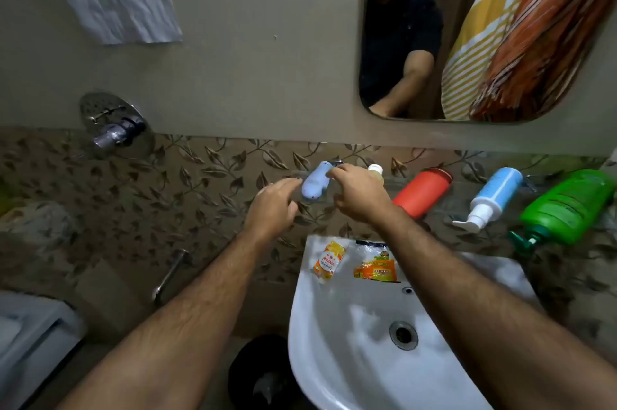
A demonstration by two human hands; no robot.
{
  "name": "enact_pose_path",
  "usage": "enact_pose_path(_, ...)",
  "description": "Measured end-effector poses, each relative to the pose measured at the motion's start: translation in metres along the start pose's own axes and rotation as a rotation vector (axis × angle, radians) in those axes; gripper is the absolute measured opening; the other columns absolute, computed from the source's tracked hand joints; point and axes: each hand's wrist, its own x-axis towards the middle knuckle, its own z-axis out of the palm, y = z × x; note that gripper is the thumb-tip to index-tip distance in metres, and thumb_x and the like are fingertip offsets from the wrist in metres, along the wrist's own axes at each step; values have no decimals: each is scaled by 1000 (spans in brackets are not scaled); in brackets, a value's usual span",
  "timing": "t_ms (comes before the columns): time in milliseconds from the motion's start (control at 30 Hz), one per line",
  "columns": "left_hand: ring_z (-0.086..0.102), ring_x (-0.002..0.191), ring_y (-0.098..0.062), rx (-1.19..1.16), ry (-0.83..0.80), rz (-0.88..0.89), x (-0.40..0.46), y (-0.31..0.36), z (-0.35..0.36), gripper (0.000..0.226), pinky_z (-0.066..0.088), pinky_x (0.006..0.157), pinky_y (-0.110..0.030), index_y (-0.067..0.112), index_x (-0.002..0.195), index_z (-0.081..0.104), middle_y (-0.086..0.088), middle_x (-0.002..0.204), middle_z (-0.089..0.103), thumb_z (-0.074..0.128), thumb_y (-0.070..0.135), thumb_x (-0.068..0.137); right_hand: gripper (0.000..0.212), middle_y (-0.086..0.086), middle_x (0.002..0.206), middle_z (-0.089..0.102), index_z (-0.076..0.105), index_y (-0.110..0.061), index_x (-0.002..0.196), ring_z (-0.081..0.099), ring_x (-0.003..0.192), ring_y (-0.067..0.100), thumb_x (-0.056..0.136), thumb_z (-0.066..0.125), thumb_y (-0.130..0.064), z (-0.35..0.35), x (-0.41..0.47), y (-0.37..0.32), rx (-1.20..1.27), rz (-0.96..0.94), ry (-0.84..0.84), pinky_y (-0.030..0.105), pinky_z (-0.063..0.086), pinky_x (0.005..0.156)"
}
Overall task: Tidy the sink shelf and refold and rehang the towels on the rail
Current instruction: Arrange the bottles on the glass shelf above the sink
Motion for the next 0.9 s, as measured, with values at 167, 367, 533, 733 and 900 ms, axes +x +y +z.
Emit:
enact_pose_path(167, 49, 131, -21, 29, -92, 105, 21, -17, 0, 59, 34, 112, -47, 15, 139, 51, -3, 141, 55, 63, 14, 81, 62, 9, 142, 49, 49, -17, 137, 51, 124, 30, 78, 65, -5, 2, 21, 2, 90, 18, -90, 43, 47, 97)
enact_pose_path(367, 55, 124, -19, -51, -133, 211, 43, -23, 0, 57, 44, 106, -40, 18, 135, 56, -2, 135, 60, 58, 6, 79, 58, 8, 146, 44, 51, -22, 137, 47, 130, 29, 83, 65, -5, 13, 39, 0, 80, 25, -160, 42, 48, 100)
enact_pose_path(533, 57, 121, -14, -114, -133, 267, 55, -34, 9, 50, 47, 102, -35, 22, 133, 59, 3, 132, 63, 66, 12, 84, 46, 9, 146, 45, 54, -19, 135, 49, 127, 28, 90, 62, -11, 15, 40, -1, 122, 45, -146, 35, 44, 98)
enact_pose_path(733, 57, 121, -13, -166, -120, 278, 59, -44, 10, 49, 45, 103, -31, 19, 131, 61, 1, 131, 63, 71, 10, 85, 44, 11, 154, 39, 54, -17, 137, 44, 136, 30, 93, 62, -16, 16, 35, 2, 183, 67, -148, 42, 41, 109)
enact_pose_path(900, 65, 110, -15, -292, -31, 271, 65, -46, 10, 41, 51, 98, -34, 13, 121, 69, -3, 118, 70, 73, 4, 81, 36, 8, 133, 62, 62, -11, 128, 58, 121, 23, 92, 65, -14, 17, 32, 5, 309, 43, -11, 36, 46, 103)
